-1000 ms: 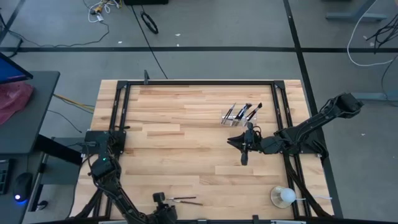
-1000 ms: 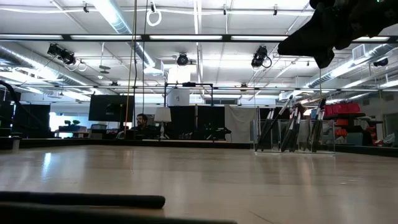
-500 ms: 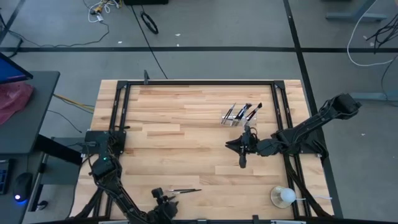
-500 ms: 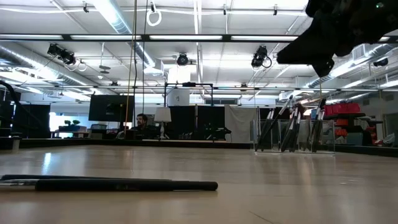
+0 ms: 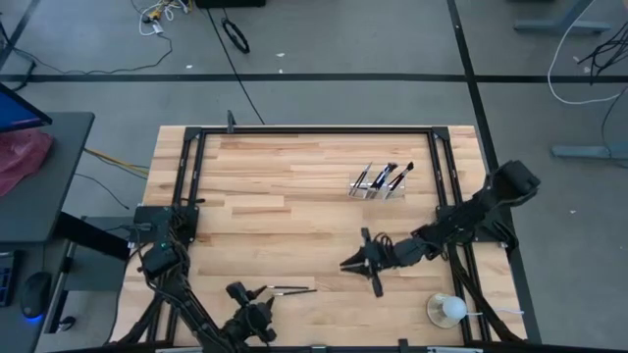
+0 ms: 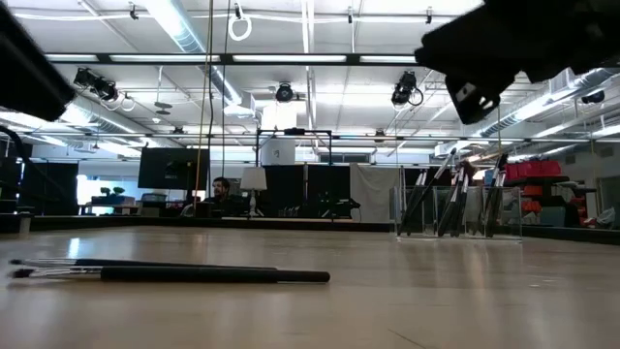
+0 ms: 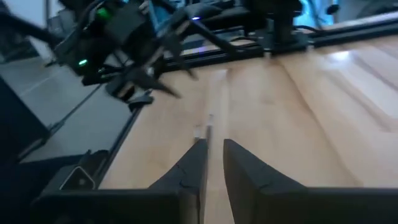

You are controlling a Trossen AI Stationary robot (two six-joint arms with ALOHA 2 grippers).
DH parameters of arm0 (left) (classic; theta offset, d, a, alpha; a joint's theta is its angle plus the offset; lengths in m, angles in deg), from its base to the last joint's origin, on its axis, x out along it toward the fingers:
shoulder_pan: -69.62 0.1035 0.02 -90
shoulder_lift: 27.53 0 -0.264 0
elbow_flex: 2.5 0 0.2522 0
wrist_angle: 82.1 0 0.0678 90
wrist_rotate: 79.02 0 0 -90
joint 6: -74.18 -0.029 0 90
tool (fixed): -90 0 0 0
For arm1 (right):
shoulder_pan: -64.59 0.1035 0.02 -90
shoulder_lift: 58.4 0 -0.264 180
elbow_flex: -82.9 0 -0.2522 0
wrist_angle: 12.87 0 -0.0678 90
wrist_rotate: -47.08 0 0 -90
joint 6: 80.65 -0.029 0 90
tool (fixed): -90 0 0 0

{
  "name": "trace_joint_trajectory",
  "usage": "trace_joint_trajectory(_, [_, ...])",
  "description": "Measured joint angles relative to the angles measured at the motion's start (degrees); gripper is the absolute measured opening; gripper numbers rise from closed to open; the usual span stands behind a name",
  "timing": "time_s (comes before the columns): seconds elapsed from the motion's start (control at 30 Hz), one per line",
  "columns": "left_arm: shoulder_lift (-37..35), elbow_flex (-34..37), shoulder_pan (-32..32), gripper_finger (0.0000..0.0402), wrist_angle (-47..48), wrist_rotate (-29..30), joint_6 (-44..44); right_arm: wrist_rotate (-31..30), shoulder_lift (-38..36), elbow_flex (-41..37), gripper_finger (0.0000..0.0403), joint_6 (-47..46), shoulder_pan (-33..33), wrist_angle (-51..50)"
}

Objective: Put items in baskets/containers
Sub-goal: Put the black eyeshadow brush into the transparent organizer

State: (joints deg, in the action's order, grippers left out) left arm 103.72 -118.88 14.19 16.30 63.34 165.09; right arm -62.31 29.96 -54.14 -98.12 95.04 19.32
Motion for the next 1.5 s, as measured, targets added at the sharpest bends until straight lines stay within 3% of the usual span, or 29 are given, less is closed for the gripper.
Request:
trace_joint_trajectory(0.13, [-2.0, 7.1, 0.8, 0.0176, -1.3, 4.6, 4.9, 0.0, 5.2, 6.0, 0.0052, 2.8, 1.3, -2.0])
trace_joint_trajectory(0.33, [-11.1, 27.1, 4.2, 0.0165, -23.2, 10.2, 3.9, 0.1, 12.6, 16.2, 0.0058, 5.9, 0.3, -9.1])
trace_joint_trajectory(0.43, [-16.4, 35.1, 6.6, 0.0159, -30.2, 9.9, 1.4, 0.9, 16.3, 21.2, 0.0075, 6.0, -1.3, -13.3])
trace_joint_trajectory(0.6, [-26.0, 42.8, 8.9, 0.0150, -31.2, 9.7, 1.8, 3.5, 23.4, 29.5, 0.0129, 6.0, -4.3, -18.5])
trace_joint_trajectory(0.8, [-36.7, 47.6, 7.1, 0.0149, -31.4, 13.2, 2.5, 8.8, 31.9, 39.3, 0.0180, 7.9, -8.0, -22.3])
trace_joint_trajectory(1.0, [-38.8, 48.0, 5.0, 0.0149, -32.1, 13.7, 2.0, 10.4, 38.6, 47.1, 0.0180, 11.2, -10.2, -28.6])
trace_joint_trajectory(1.23, [-38.7, 48.0, 5.1, 0.0149, -35.4, 15.3, -3.6, 11.0, 42.2, 49.2, 0.0148, 11.6, -12.4, -32.3])
trace_joint_trajectory(1.5, [-38.7, 48.0, 5.8, 0.0149, -36.4, 15.8, -5.2, 12.5, 42.1, 49.4, 0.0054, 12.4, -14.4, -37.0])
